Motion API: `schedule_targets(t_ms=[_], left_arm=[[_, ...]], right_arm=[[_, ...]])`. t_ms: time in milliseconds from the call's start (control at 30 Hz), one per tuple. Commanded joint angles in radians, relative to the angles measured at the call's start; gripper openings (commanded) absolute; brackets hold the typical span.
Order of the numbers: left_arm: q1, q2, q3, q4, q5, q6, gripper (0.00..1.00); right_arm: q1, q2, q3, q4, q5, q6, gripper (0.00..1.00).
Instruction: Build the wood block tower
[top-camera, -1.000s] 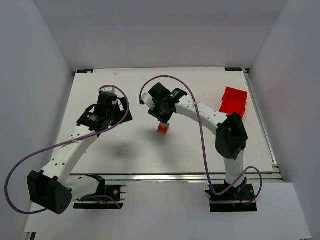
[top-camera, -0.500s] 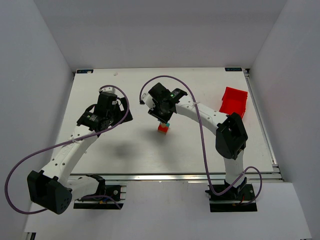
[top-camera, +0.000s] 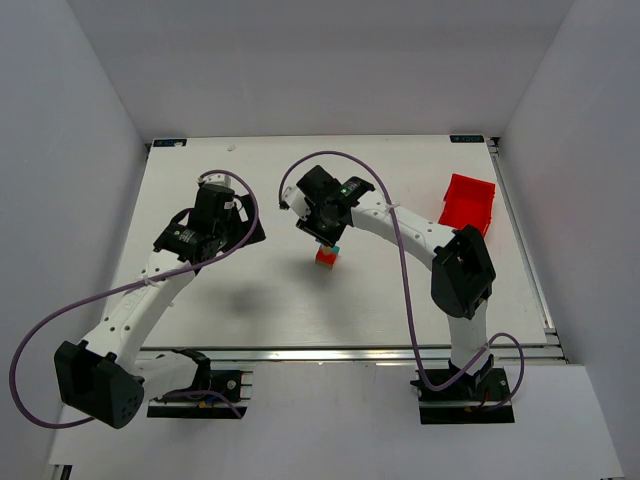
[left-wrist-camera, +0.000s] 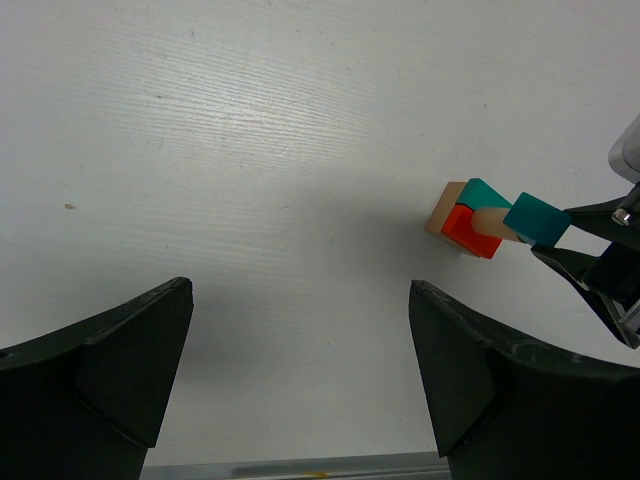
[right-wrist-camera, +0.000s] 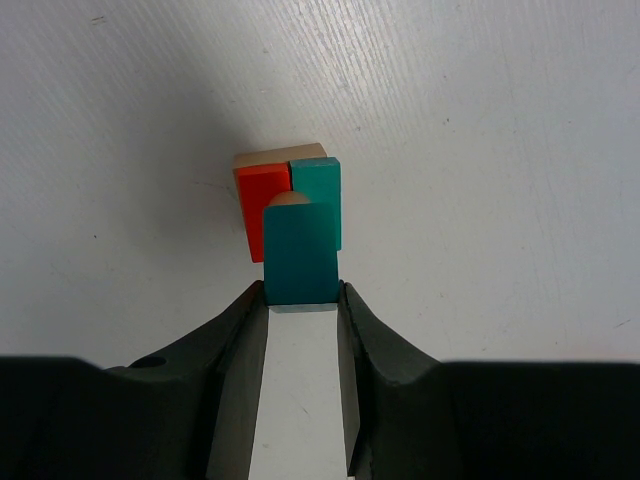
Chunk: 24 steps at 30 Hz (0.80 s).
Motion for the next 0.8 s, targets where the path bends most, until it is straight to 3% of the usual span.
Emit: schedule_targets(t_ms=[0,767], left_arm=[[0.004,-0.027,-0.008,0.019,0.007,-0.002,0.98],[0.004,-0.032,-0.009,0.021,0.011,-0.002,0.98]], right_arm=[[0.007,0.014,-0.004,-0.005,0.002,-0.015,0.30],[0.007,0.014,-0.010,0.005,0.009,-0.015,0.43]])
